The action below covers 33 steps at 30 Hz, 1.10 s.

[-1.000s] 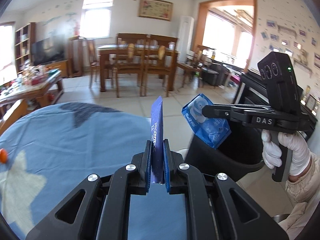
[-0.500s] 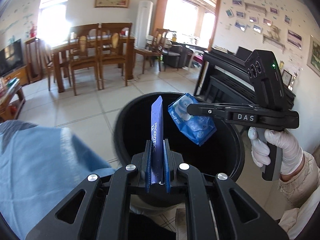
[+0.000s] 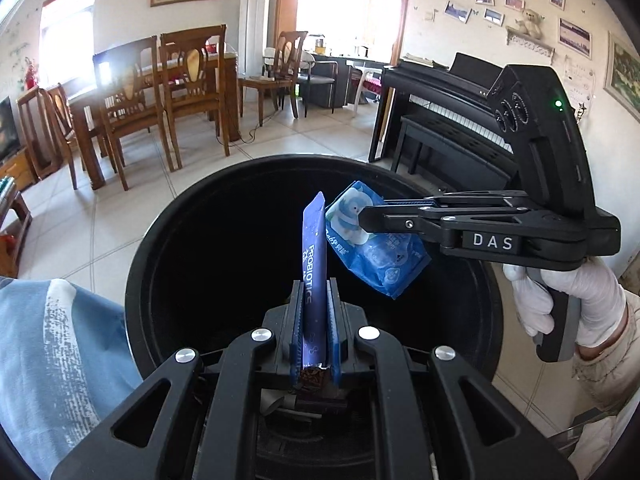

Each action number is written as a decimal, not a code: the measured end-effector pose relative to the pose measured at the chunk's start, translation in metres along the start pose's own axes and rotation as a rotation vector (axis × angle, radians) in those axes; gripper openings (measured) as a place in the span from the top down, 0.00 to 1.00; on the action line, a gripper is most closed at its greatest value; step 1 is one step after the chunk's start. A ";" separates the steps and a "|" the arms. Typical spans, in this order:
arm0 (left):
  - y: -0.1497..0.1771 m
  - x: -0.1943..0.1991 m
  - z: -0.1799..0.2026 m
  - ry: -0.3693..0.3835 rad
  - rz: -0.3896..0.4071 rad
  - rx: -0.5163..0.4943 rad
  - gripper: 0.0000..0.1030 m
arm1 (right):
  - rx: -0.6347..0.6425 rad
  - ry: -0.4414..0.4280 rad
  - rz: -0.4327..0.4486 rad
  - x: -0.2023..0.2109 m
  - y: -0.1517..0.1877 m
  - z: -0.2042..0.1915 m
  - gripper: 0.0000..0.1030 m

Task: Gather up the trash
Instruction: 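Carry the stick and tissue packet over the black bin and open both tools, then move both tools back from the bin to the table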

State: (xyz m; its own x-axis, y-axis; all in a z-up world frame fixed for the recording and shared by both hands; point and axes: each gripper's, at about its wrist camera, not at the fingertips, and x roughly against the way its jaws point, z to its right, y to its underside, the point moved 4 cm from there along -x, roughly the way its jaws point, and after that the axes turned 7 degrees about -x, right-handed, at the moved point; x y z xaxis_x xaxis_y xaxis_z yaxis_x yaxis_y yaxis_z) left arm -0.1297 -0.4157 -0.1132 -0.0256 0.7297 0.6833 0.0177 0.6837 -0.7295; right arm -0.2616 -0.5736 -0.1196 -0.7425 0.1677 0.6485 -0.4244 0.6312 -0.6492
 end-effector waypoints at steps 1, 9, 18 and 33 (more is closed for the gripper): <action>0.001 0.000 -0.001 -0.001 -0.003 -0.001 0.88 | -0.004 0.000 -0.002 -0.001 0.000 0.003 0.88; -0.006 -0.010 -0.001 -0.006 -0.019 0.011 0.85 | -0.031 0.008 -0.022 -0.008 -0.001 0.006 0.76; -0.006 0.003 0.003 -0.034 0.019 0.000 0.26 | -0.007 0.014 0.011 -0.004 -0.006 -0.009 0.52; 0.012 0.059 -0.007 -0.058 0.079 0.045 0.05 | 0.016 -0.020 0.053 0.002 -0.017 -0.058 0.29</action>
State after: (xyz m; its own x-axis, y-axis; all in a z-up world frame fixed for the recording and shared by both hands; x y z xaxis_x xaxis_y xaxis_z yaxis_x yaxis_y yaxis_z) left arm -0.1237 -0.3645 -0.0819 -0.0839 0.7787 0.6217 -0.0229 0.6222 -0.7825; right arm -0.2260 -0.5402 -0.0838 -0.7745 0.1855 0.6047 -0.3922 0.6093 -0.6892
